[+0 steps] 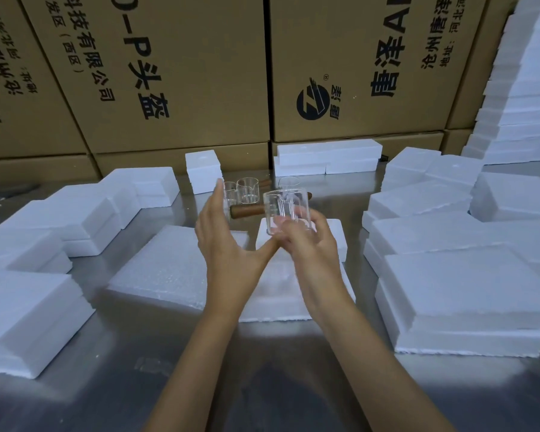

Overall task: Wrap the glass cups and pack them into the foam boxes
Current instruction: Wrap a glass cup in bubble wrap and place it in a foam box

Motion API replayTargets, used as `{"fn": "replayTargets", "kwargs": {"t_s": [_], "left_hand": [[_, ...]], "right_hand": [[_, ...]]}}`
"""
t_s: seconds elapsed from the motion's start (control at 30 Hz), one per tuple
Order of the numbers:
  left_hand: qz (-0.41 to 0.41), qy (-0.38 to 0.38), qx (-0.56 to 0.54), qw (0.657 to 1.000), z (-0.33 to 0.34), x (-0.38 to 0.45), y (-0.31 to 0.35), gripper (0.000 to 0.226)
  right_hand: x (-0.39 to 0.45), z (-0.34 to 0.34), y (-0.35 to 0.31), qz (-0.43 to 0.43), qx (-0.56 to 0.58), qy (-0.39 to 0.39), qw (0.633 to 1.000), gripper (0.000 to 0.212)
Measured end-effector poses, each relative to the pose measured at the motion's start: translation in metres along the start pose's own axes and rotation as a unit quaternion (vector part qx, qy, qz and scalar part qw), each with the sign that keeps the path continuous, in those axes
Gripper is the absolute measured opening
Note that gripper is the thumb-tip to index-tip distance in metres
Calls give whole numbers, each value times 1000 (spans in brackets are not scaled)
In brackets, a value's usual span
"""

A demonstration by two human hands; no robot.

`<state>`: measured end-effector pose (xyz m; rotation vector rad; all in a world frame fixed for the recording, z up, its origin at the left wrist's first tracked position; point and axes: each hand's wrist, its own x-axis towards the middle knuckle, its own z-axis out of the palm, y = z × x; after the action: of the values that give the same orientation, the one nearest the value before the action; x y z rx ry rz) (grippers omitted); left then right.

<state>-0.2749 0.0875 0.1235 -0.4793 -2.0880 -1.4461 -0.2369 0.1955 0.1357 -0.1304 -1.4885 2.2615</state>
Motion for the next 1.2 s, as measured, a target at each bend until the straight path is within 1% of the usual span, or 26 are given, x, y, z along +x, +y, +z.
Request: {"fn": "replayTargets", "kwargs": {"t_s": [0.03, 0.1, 0.2, 0.27, 0.3, 0.37, 0.43, 0.47, 0.53, 0.57, 0.63, 0.73, 0.8, 0.9, 0.97, 1.03, 1.07, 1.13, 1.2], "left_hand": [[-33, -22, -28, 999, -2, 1, 1, 102], [-50, -69, -55, 995, -5, 1, -1, 103], [-43, -118, -91, 988, -1, 1, -5, 83], [-45, -117, -105, 987, 3, 0, -5, 76], [-44, -110, -106, 987, 5, 0, -6, 74], [-43, -88, -89, 991, 5, -1, -4, 71], [-38, -56, -42, 997, 4, -1, -3, 68], [-35, -42, -17, 998, 3, -2, -3, 66], [-17, -27, 24, 999, 2, -4, -1, 63], [-7, -26, 40, 999, 2, -6, 1, 65], [-2, -40, 48, 998, 3, -8, 4, 70], [-21, -71, 4, 997, 3, -6, 2, 75], [-32, -87, -17, 996, 2, -4, -1, 73], [-37, -89, -36, 995, 1, -1, -3, 69], [-22, -80, -31, 996, 0, 0, -6, 68], [-6, -72, 10, 997, 0, 1, -9, 68], [3, -68, 43, 997, 1, 1, -10, 68], [34, -54, 106, 992, 3, 0, -13, 68], [84, -41, 145, 985, 5, 0, -16, 69]], "right_hand": [[2, -2, -3, 52, 73, -21, 996, 52], [3, -4, -8, 128, 180, -75, 972, 52], [-3, -6, -7, 171, 230, -158, 945, 48], [-5, -5, -5, 182, 251, -185, 933, 48], [-4, -5, -3, 177, 251, -182, 934, 49], [0, -4, -2, 136, 199, -138, 961, 47], [3, -3, 1, 68, 62, -78, 993, 49], [2, -2, 3, 36, -8, -62, 997, 53], [-2, 0, 8, -4, -80, -66, 995, 60], [-3, 0, 11, -12, -90, -66, 994, 61], [-2, 0, 15, -2, -80, -53, 995, 55], [6, -6, 14, 56, -22, -54, 997, 35], [9, -8, 11, 74, 18, -64, 995, 25], [11, -9, 4, 93, 37, -79, 992, 30], [15, -10, 0, 90, 46, -58, 993, 39], [18, -15, -3, 63, 19, -1, 998, 50], [19, -17, -4, 42, -14, 31, 999, 50], [18, -24, -5, 5, -65, 70, 995, 41], [16, -29, -7, -4, -59, 67, 996, 29]]}}
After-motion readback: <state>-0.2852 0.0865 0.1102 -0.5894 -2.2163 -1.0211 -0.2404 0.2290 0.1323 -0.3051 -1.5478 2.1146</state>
